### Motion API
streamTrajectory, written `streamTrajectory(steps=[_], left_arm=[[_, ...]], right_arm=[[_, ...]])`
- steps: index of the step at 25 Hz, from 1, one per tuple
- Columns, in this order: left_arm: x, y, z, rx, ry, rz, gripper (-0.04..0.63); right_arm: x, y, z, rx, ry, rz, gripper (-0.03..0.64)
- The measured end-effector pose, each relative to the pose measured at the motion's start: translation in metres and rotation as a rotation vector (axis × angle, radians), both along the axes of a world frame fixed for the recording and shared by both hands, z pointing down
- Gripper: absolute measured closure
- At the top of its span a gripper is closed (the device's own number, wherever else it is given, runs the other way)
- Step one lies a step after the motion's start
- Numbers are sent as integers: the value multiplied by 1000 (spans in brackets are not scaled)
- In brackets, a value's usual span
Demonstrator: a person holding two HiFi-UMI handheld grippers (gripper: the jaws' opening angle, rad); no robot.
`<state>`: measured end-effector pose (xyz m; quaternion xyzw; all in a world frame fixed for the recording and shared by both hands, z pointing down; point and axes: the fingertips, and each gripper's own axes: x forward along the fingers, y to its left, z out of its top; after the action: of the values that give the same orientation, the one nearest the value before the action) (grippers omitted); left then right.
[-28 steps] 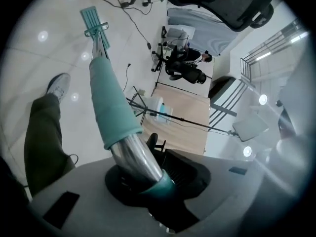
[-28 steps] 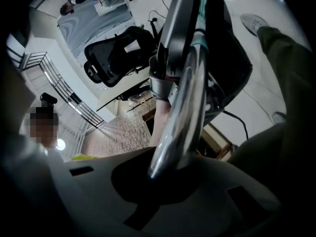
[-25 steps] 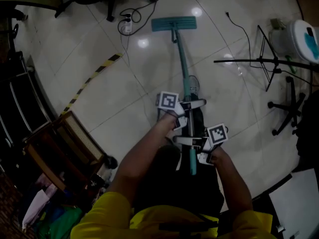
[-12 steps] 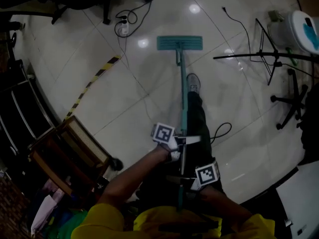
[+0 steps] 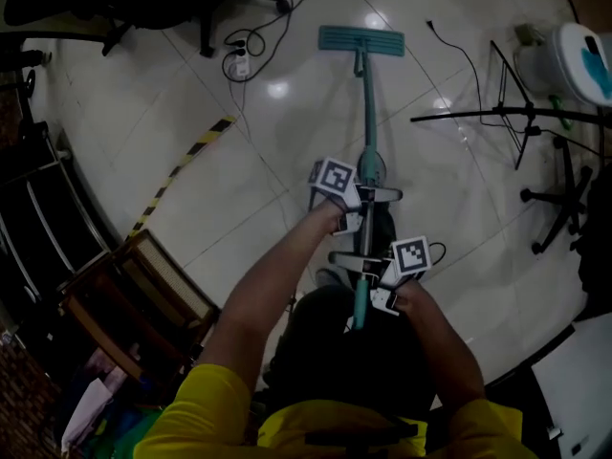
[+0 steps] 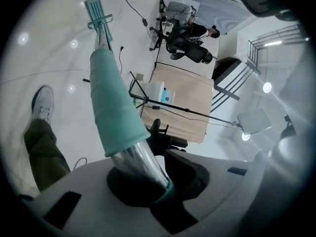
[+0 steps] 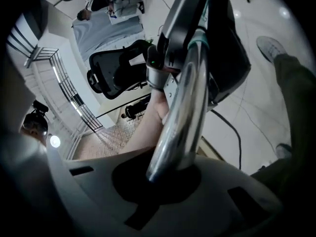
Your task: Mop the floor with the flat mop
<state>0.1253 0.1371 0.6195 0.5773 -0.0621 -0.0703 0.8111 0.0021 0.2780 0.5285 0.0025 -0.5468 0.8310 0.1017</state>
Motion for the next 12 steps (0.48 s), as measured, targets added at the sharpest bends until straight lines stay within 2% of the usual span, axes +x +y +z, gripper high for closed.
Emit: streamTrajectory(steps=[3,6,9,12], left_arm=[[-2,-47,25,77,-41,6,502],[1,-62,24,76,-34,-22,506],[11,-42,-7,49,-36,-46,505],[27,-6,-54,21,-29,-77,469]], right_arm=[[-6,-43,20,-22,-35,40,615],[-6,-61,5,-15,-101,73,615],[4,-48,-41,-51,-154,83,615],[25,-19,-95,-114,-172,86,611]])
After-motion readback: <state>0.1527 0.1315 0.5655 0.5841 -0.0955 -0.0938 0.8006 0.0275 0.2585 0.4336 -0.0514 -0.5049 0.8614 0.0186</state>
